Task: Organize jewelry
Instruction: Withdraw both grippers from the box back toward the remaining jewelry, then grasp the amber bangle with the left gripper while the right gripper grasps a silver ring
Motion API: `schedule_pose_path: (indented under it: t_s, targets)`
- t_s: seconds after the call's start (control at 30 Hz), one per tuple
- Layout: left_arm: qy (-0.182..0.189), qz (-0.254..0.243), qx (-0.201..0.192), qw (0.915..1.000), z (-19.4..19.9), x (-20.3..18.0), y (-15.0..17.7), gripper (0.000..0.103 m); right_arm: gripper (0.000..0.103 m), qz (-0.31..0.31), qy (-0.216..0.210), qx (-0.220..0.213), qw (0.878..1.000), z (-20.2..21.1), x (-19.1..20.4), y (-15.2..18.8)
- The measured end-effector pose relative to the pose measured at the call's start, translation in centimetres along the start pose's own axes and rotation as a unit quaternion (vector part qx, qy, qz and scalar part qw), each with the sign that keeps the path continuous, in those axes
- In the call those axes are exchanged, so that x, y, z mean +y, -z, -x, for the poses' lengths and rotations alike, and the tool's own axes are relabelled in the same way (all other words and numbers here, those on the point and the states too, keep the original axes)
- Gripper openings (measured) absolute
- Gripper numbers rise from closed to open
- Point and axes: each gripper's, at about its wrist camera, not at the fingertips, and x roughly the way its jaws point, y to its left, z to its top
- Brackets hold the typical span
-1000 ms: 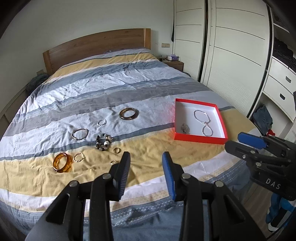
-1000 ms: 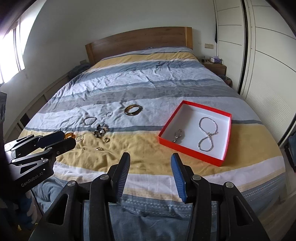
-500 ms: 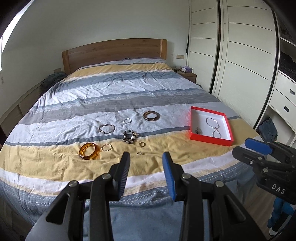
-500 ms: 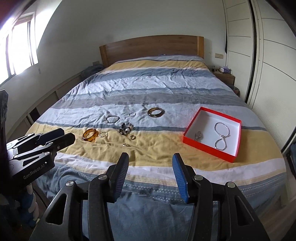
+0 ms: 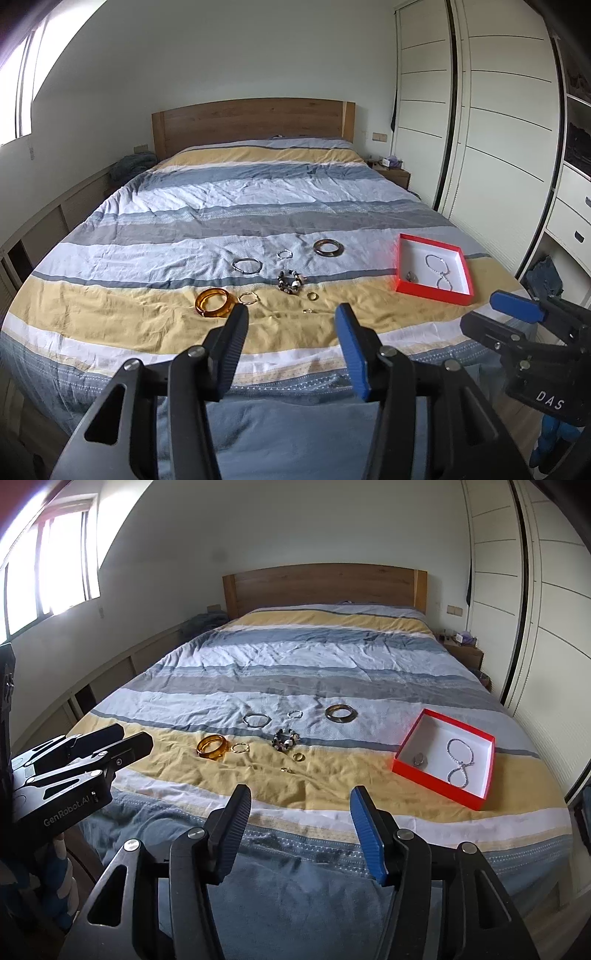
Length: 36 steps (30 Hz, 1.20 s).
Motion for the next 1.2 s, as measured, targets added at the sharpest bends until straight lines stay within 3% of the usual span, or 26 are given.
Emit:
schedule_pose_path:
  t_s: [0.3, 0.53, 0.93, 1.2]
  targets:
    - [-0.006, 0.015, 0.006, 0.9999, -0.6, 1.4, 0.1, 0.047, 0.056, 0.015, -0.008, -0.001, 1.000, -0.1, 1.4, -0.3]
    - [-0.032, 0.052, 0.042, 0.9972, -4.6, 5.5, 1.2, 0.047, 0.056, 0.006, -0.012, 0.017, 1.000, -3.2, 0.8, -0.9]
    - [-0.083, 0.113, 0.113, 0.9837, -14.4, 12.9, 3.8, 0.047, 0.053, -0.012, -0.041, 0.085, 0.995, -15.0, -0.9, -1.5]
    - [-0.074, 0.122, 0.159, 0.9769, -21.3, 13.9, 4.2, 0.047, 0.044, -0.016, -0.072, 0.127, 0.989, -23.3, -1.0, -2.3]
